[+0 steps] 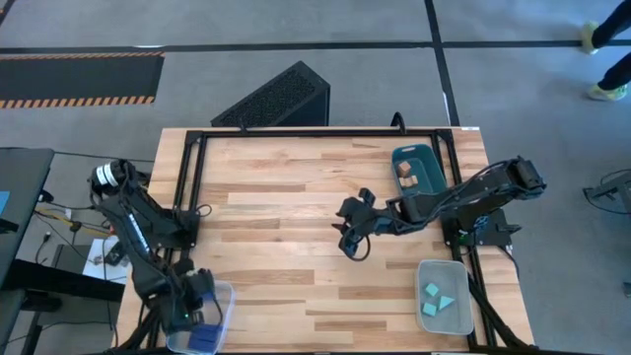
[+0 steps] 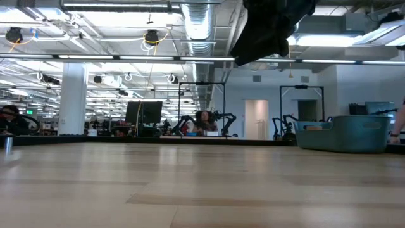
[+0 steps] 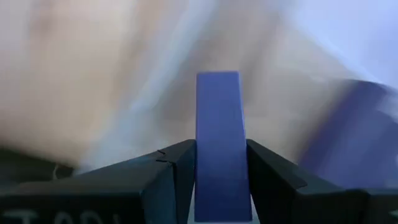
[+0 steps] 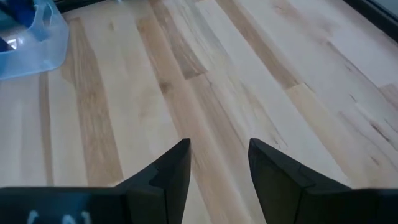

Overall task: Sort & place blocks by color
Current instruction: Put the blue block into the transparent bin, then return to Home Position

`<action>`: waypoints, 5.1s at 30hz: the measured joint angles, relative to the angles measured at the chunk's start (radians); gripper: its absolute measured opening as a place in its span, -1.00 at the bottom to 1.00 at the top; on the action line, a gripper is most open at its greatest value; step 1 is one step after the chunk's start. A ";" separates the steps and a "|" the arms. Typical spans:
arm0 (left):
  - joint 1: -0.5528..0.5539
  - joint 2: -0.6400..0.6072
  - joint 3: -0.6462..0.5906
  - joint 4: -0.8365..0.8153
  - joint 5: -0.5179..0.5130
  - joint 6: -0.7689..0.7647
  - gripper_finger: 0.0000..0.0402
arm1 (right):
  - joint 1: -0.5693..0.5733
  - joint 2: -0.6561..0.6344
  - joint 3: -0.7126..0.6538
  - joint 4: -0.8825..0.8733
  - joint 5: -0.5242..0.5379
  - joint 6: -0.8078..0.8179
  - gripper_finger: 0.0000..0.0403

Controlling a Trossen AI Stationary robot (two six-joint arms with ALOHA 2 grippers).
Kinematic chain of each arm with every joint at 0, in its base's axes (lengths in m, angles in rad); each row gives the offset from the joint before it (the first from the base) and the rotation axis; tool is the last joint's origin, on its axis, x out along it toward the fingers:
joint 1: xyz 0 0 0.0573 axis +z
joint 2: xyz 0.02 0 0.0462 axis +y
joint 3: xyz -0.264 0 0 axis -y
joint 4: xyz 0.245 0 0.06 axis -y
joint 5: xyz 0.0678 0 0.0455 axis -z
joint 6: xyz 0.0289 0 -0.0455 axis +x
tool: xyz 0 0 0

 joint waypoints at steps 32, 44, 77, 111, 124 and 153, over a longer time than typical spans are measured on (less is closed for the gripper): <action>0.361 -0.723 0.023 -0.224 -0.988 0.352 -0.93 | -0.149 -0.199 0.002 0.778 -0.737 -0.206 -0.98; 0.470 -1.116 -0.205 0.169 -0.923 0.992 -0.99 | -0.270 -0.151 0.000 0.592 -0.693 -0.375 -0.93; 0.967 -1.041 -0.525 1.029 -0.241 1.508 -1.00 | -0.261 -0.001 0.003 0.816 -0.788 -0.506 -0.98; 1.524 -0.759 -0.601 1.228 0.396 1.486 -1.00 | -0.361 -0.776 -0.740 0.863 -0.765 -0.518 -0.98; 1.527 -0.874 -0.708 1.261 0.348 1.510 -1.00 | -0.403 -1.015 -0.931 0.909 -0.753 -0.512 -0.99; 1.528 -1.229 -0.803 1.156 0.352 1.483 -1.00 | -0.424 -1.159 -1.046 0.998 -0.811 -0.409 -0.99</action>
